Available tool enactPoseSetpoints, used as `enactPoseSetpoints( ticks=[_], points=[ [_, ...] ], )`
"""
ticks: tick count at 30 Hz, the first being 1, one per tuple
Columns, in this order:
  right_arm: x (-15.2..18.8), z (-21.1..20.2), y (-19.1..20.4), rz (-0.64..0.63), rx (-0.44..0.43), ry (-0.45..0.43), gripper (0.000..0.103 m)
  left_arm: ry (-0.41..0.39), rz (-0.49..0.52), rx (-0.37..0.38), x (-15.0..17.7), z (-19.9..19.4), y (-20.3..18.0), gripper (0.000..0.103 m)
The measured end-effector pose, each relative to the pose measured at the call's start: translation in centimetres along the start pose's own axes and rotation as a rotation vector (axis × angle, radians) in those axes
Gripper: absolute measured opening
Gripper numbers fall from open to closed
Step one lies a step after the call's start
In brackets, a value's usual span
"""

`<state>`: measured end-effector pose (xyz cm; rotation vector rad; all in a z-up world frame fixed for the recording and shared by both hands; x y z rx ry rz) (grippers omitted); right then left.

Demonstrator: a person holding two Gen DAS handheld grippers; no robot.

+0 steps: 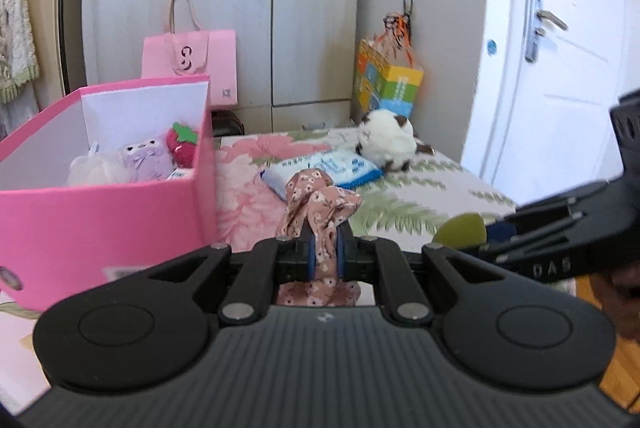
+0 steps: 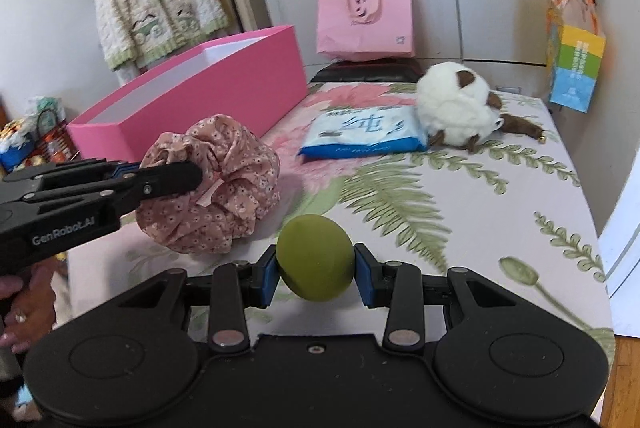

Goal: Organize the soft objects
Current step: 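Carry the pink cloth and green sponge with both tools over the pink box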

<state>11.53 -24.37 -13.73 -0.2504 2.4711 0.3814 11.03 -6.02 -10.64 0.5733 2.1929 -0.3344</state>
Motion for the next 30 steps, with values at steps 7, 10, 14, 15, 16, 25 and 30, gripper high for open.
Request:
enactPoseSetpoints(
  ticks=[7,10,14,15,16,25,30],
  points=[
    [0.6,-1.1,2.6,-0.030,-0.095,0.064,0.044,0.118,0.020,0.089,0.9,-3.5,1.6,0.009],
    [0.2,-1.7,4.4,-0.064,-0.175,0.095,0.044,0.153,0.025,0.113,0.6,-5.3,2.5,0.009],
    [-0.8,-2.7,7.0,-0.137,-0.228,0.091,0.044,0.148,0.048,0.121,0.1,-7.6,3.6,0.009],
    [-1.1,-2.8,7.8,-0.161,-0.245,0.086,0.044,0.137,0.054,0.099,0.0,-8.2,4.0,0.009],
    [-1.4,-2.8,8.6,-0.181,-0.260,0.084,0.044,0.124,0.056,0.081,-0.1,-8.6,4.4,0.009],
    [-6.1,-3.2,14.4,-0.318,-0.317,0.020,0.044,0.043,0.047,0.064,-3.5,-13.0,7.3,0.009],
    [-10.7,-4.0,16.5,-0.363,-0.314,-0.052,0.044,0.002,0.097,0.020,-6.8,-14.1,8.3,0.009]
  ],
)
Point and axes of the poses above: each gripper's, at about its wrist camera, not at the fingertips, and z roughly the way its jaws point, y to its left, x to its underside, the point moved 6 cm from there along z, roughly the way its jaws point, and after that the axes turned 13 degrees about y, right-handed, at the moved point
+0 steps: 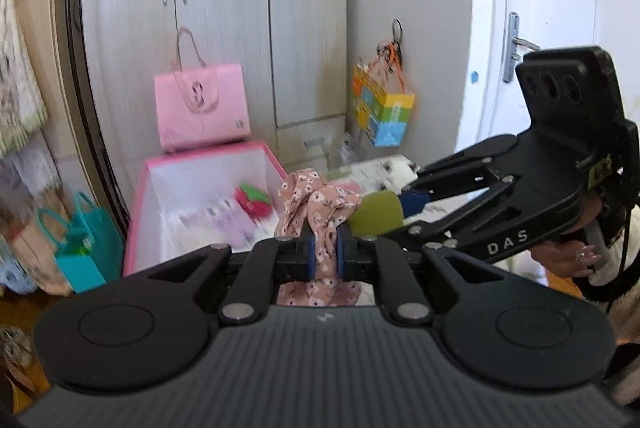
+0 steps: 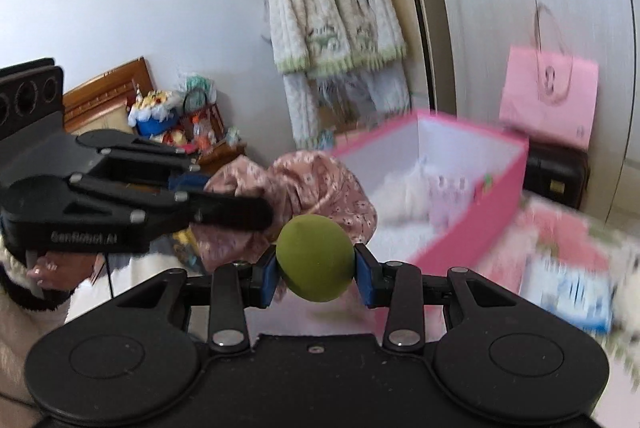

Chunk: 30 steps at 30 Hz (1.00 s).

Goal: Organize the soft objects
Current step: 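Carry the pink cloth and green sponge with both tools over the pink box, then open both tools to drop the cloth and sponge into the box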

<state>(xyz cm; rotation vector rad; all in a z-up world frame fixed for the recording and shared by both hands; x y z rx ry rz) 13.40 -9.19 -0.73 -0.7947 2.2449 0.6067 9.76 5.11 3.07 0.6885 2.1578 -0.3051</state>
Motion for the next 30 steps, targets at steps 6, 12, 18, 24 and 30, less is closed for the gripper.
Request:
enactPoseSetpoints(
  ticks=[6,12,18,24,30],
  points=[
    [-5.3,0.3,-0.8,-0.055,0.045,-0.114,0.044,-0.067,0.004,-0.089,-3.9,0.5,2.9,0.009],
    [-8.2,4.3,-3.3,-0.028,0.030,-0.073,0.044,-0.024,-0.058,-0.113,-5.4,5.0,6.6,0.009],
    [-8.6,8.9,-5.7,-0.007,0.045,0.046,0.044,0.059,-0.142,-0.166,-4.3,9.9,10.2,0.009],
    [-8.1,13.3,-7.5,-0.048,0.141,0.179,0.044,0.153,-0.143,-0.209,-2.9,14.1,12.4,0.009],
    [-8.0,15.5,-8.0,-0.110,0.175,0.244,0.045,0.199,-0.143,-0.261,-3.2,16.6,13.4,0.013]
  ],
)
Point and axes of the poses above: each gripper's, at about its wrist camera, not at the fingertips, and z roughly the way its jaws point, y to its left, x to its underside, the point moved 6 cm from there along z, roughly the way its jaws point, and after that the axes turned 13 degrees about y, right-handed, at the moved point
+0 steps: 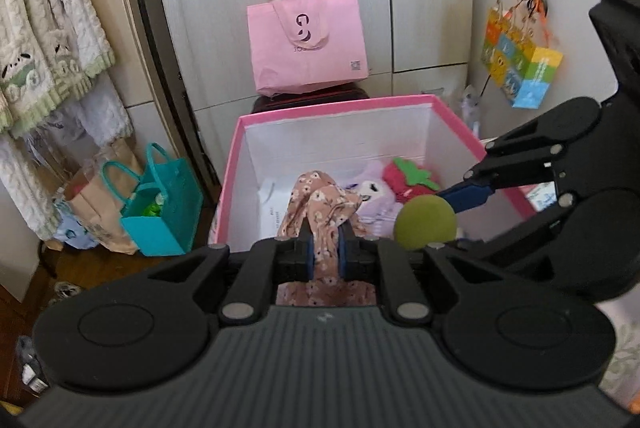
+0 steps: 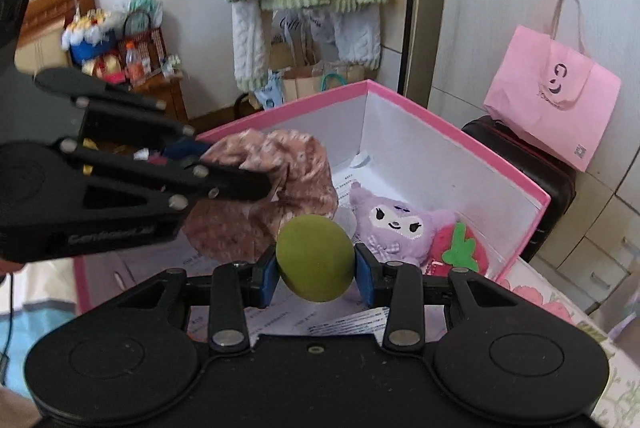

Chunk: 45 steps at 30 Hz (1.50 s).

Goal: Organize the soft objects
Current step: 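Open both tools to drop the cloth and sponge into the box, then move both tools back to the table toward the blue wipes pack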

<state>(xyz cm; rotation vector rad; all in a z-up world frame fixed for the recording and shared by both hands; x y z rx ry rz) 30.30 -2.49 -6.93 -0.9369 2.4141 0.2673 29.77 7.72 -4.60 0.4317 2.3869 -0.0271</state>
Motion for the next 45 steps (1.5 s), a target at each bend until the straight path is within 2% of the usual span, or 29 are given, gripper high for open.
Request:
enactPoseSetpoints(
  ticks=[2,4,5,6,7,9,11,13,16,20,25,28,30,32,34,45],
  points=[
    [-0.3,0.4,0.1,-0.024,0.027,0.013,0.045,0.009,-0.003,-0.011,-0.2,0.3,0.2,0.013],
    [-0.5,0.5,0.2,-0.033,0.039,0.013,0.047,0.011,-0.014,-0.029,-0.3,0.2,0.4,0.023],
    [-0.6,0.4,0.1,-0.027,0.040,0.002,0.055,0.006,-0.008,-0.037,-0.2,-0.2,0.2,0.027],
    [-0.6,0.2,0.0,-0.017,0.035,-0.013,0.063,0.000,-0.001,-0.043,-0.1,-0.5,0.2,0.036],
    [-0.6,-0.2,-0.1,-0.006,0.024,-0.030,0.076,-0.014,-0.004,-0.053,-0.1,-1.0,0.2,0.042],
    [-0.4,-1.1,-0.4,0.022,0.022,-0.072,0.077,-0.056,0.009,-0.085,-0.1,-2.2,0.0,0.043],
    [0.1,-2.4,-0.5,0.042,0.042,-0.101,0.077,-0.096,0.015,-0.111,0.0,-3.8,-0.1,0.050],
    [0.9,-4.1,-0.6,0.062,0.042,-0.137,0.077,-0.124,-0.008,-0.088,0.2,-5.5,0.0,0.062],
    [2.4,-6.7,-0.6,0.090,0.016,-0.156,0.077,-0.126,-0.021,-0.048,0.7,-7.7,0.1,0.063],
    [4.3,-9.7,0.1,0.102,-0.003,-0.152,0.077,-0.090,-0.029,0.027,1.7,-10.1,-0.2,0.064],
    [6.2,-13.3,1.5,0.105,0.003,-0.152,0.077,-0.071,0.006,0.049,2.8,-12.7,-1.5,0.068],
    [7.6,-15.6,2.3,0.093,0.023,-0.155,0.077,-0.053,0.023,0.091,3.6,-14.3,-2.4,0.073],
    [8.5,-17.0,2.8,0.091,0.031,-0.156,0.077,-0.048,0.042,0.104,4.1,-15.3,-3.1,0.074],
    [9.6,-18.3,3.0,0.108,0.048,-0.153,0.083,-0.062,0.080,0.086,4.8,-16.5,-4.1,0.078],
    [10.8,-19.4,3.1,0.138,0.073,-0.155,0.083,-0.070,0.109,0.081,5.4,-17.4,-5.0,0.083],
    [17.6,-23.1,4.9,0.165,0.121,-0.153,0.085,0.036,0.254,0.216,9.0,-18.9,-11.6,0.088]
  ],
)
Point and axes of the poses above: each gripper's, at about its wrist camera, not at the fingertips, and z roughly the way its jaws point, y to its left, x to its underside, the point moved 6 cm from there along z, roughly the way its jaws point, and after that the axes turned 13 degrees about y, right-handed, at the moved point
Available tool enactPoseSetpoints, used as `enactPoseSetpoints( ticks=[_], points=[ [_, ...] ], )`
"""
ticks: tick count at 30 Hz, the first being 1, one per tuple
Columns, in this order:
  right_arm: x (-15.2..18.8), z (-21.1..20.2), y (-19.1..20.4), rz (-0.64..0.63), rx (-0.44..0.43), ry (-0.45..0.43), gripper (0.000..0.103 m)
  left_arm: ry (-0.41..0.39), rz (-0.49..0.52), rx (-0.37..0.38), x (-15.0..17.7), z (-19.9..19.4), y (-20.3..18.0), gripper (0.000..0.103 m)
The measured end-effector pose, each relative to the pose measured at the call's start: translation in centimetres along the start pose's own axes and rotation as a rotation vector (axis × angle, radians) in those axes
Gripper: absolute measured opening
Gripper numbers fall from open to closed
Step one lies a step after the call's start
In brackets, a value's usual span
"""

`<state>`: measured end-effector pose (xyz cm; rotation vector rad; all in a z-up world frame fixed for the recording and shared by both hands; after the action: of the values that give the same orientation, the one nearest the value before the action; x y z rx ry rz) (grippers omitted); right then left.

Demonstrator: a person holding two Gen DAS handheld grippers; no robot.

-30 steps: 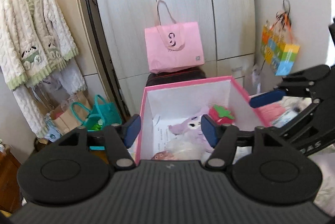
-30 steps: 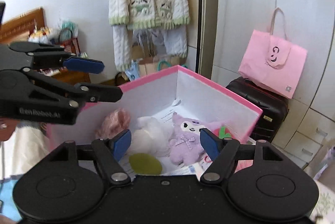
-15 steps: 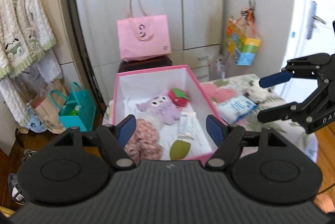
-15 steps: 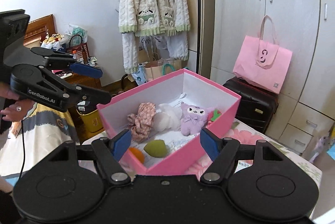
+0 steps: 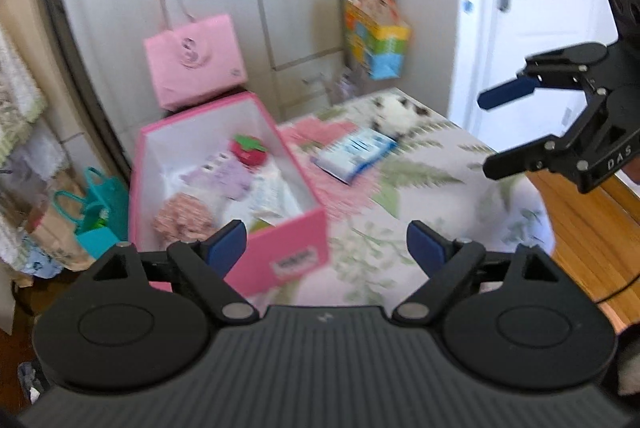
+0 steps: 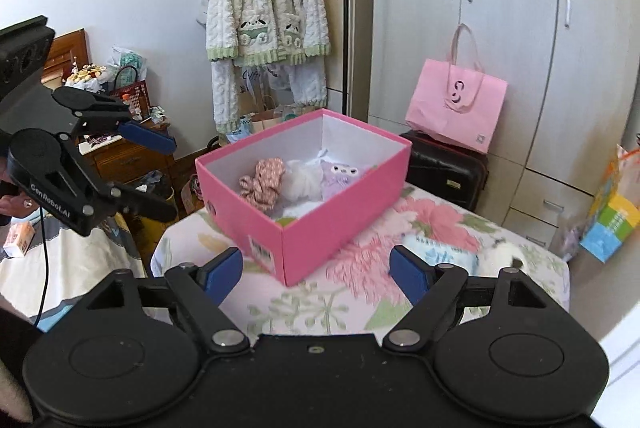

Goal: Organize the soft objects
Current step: 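Move both tools back to the table toward the blue wipes pack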

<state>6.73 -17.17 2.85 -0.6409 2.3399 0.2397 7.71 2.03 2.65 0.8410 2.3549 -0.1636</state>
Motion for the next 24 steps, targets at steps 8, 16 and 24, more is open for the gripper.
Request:
enactPoseSetpoints(
  ticks=[8,16,24],
  points=[
    [4.0,-0.7,0.4,-0.057,0.056,0.009,0.094,0.025,-0.026,0.078,-0.1,1.5,-2.9,0.103],
    [6.4,1.5,-1.9,-0.051,0.081,-0.030,0.094,0.093,-0.053,0.130,-2.5,6.2,-5.3,0.103],
    [7.3,6.1,-6.4,-0.024,0.102,-0.063,0.094,0.005,-0.069,0.180,-5.4,10.7,-6.5,0.101]
  ],
)
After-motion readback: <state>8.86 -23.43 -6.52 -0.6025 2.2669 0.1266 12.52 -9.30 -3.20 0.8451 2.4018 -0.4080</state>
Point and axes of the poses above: each gripper's, at about its wrist camera, not at the fingertips, and z roughly the way its jaws point, y to its left, x to its underside, the point moved 6 cm from there along z, roughly the way its jaws point, and after that the axes turned 13 degrees about y, right-handed, at the moved point
